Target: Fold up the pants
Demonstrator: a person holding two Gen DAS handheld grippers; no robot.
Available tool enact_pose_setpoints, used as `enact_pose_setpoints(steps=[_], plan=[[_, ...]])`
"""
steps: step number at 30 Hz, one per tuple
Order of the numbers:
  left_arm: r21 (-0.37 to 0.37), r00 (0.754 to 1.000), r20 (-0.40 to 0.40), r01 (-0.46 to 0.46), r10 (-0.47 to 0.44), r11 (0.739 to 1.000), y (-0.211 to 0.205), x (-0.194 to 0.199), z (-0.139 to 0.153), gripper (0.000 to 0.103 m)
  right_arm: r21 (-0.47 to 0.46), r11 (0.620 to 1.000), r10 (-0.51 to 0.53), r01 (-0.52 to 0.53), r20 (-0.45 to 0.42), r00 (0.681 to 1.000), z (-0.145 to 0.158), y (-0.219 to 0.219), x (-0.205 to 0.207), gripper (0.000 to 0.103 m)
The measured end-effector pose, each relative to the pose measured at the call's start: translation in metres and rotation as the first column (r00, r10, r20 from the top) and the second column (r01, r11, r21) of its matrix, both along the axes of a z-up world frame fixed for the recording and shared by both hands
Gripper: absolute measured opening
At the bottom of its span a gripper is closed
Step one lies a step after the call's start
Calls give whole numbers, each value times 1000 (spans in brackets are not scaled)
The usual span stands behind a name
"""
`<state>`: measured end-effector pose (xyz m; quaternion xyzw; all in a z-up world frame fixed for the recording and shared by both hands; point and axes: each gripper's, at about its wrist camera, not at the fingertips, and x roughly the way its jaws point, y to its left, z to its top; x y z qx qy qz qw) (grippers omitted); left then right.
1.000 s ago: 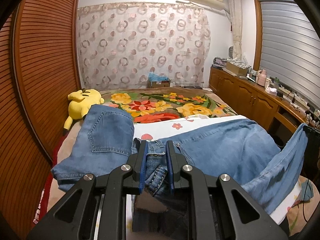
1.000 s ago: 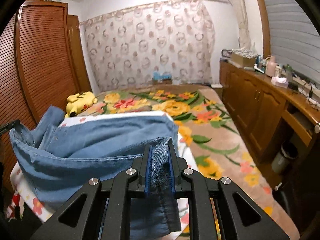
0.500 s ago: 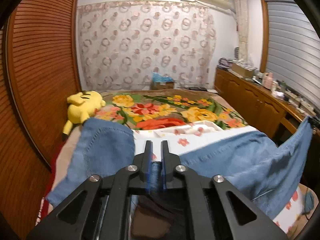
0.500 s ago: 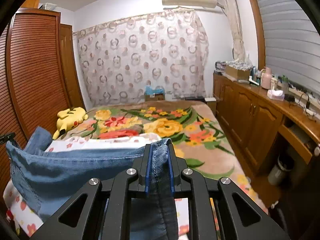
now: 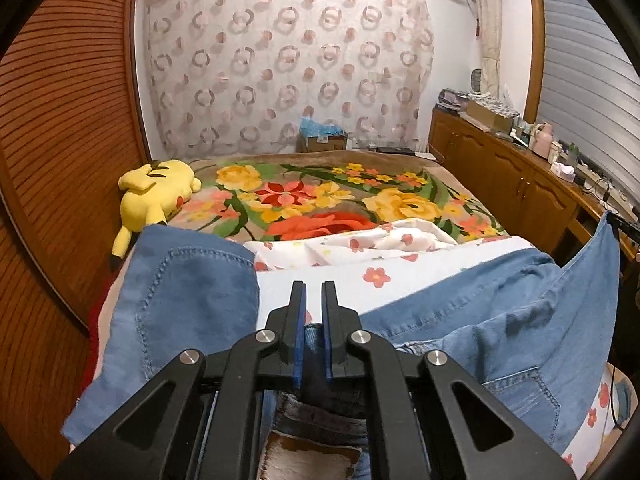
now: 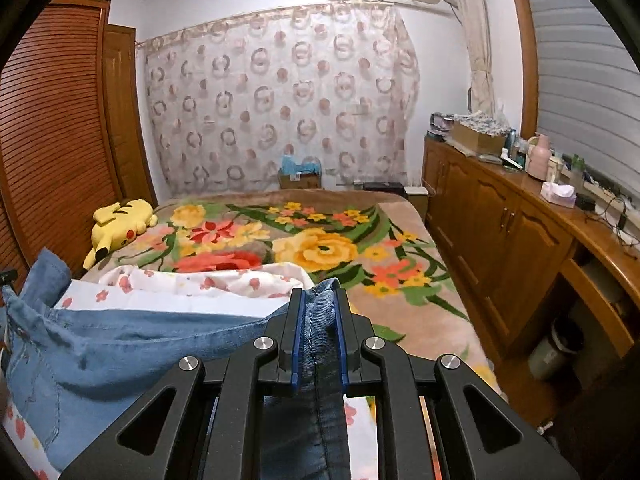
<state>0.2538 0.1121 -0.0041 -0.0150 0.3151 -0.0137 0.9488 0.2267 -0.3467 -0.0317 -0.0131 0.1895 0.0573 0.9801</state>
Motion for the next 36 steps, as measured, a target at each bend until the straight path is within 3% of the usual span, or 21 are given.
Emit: enact_pose_setpoints(steps=[7, 16, 26, 29, 31, 34, 36], plan=[[20, 1000, 19, -24, 23, 1000, 8, 21, 7, 8, 7, 1000, -19, 18, 17, 1000, 13, -1, 16, 13], [23, 999, -43, -21, 22, 1000, 7, 39, -20, 8, -41, 999, -24, 19, -124, 992, -15, 12, 59, 13], [45, 999, -52, -8, 10, 999, 1, 34, -18, 8, -20, 999, -32, 29, -152, 988, 13, 11, 61, 14], [54, 999, -42, -17, 20, 998, 0, 32, -14, 8, -35, 999, -42, 37, -140, 989, 16, 11, 59, 20], [48, 999, -39, -20, 22, 999, 1, 31, -10, 12, -40, 999, -41, 36, -137, 990, 15, 14, 57, 21], [48, 999, -36, -13, 15, 999, -1, 27, -7, 28, -36, 999, -30, 25, -132, 991, 16, 17, 50, 21], [48, 999, -33, -5, 7, 999, -2, 25, -6, 43, -28, 1000, -16, 12, -129, 992, 13, 20, 46, 21]])
